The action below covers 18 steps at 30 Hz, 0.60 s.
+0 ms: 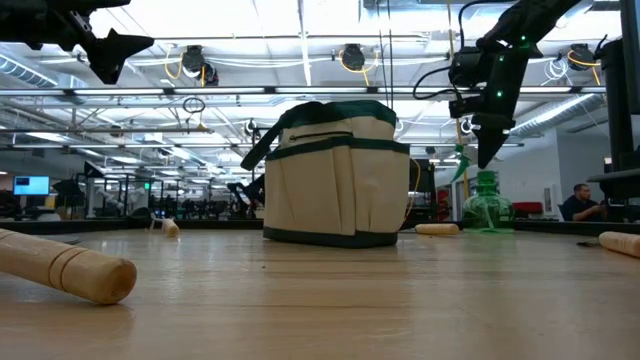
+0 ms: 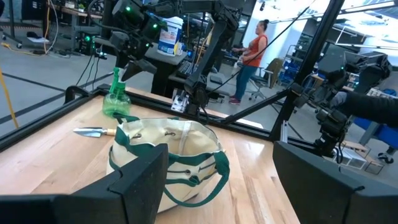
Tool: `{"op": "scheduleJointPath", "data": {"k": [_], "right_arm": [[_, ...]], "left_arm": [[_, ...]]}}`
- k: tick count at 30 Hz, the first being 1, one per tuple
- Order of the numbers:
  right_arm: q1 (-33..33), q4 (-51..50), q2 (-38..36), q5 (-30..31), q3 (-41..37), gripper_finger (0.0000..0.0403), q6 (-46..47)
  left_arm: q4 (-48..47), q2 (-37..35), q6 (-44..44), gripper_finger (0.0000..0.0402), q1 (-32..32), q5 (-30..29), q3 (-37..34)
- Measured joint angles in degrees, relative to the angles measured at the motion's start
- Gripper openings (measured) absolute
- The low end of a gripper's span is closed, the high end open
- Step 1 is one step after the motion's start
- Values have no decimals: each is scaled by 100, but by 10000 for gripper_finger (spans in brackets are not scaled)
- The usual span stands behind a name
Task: Pick & Place Garden tools in Gardening bag
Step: Put the spray bottle into the gardening bag
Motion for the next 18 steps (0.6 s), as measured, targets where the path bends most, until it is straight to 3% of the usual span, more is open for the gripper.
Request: {"op": "scheduleJointPath", "data": {"k": [6,18], "right_arm": [[13,43,0,292,-2,176,13],[17,325,0,252,-4,172,13]], "left_arm": [[-1,0,-3,296,-2,0,0],[-2,0,-9,296,0,0,0]]}}
